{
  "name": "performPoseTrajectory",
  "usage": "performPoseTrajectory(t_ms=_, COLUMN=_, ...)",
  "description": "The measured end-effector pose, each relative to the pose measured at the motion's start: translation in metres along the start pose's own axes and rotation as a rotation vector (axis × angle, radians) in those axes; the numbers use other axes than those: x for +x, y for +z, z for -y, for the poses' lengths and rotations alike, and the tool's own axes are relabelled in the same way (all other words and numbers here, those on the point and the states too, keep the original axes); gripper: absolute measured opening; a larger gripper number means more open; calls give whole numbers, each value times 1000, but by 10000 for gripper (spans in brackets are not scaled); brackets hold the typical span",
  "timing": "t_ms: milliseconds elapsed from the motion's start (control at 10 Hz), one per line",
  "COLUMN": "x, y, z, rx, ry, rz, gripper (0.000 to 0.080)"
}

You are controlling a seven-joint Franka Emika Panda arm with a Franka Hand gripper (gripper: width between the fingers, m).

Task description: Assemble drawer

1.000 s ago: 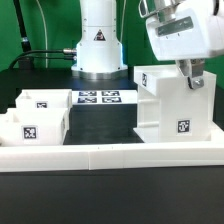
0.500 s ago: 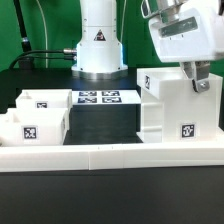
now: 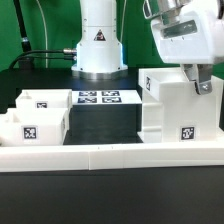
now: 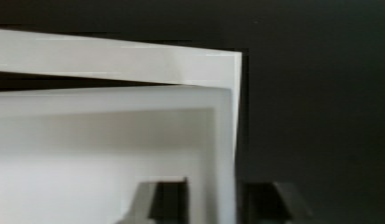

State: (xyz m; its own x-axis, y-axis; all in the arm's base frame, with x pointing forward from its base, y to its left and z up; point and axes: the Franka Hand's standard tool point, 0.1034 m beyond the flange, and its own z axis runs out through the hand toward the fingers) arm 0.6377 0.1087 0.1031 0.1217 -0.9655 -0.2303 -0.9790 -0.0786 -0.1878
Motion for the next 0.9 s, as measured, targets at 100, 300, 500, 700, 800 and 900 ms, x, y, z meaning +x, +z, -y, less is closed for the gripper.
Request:
performPoseTrajectory(t_ms=100, x=0, y=0, z=0, rx=0, ry=-1, rz=0, gripper=276)
performPoseTrajectory(t_ms=300, x=0, y=0, z=1, rx=2, ry=-3, rz=0, gripper=578)
performPoseTrajectory(t_ms=500, x=-1, y=-1, z=1, rx=4, ry=-5, rz=-1, gripper=635)
performPoseTrajectory(t_ms=700, x=-1, y=-2, z=1, rx=5, ry=-23, rz=-1, gripper=645)
performPoseTrajectory(t_ms=800, x=-2, y=-9, z=-4, rx=6, ry=-102, rz=-1, gripper=648)
performPoseTrajectory(t_ms=900, x=-2, y=-19, z=-14, rx=13, ry=-159, rz=-4, gripper=648)
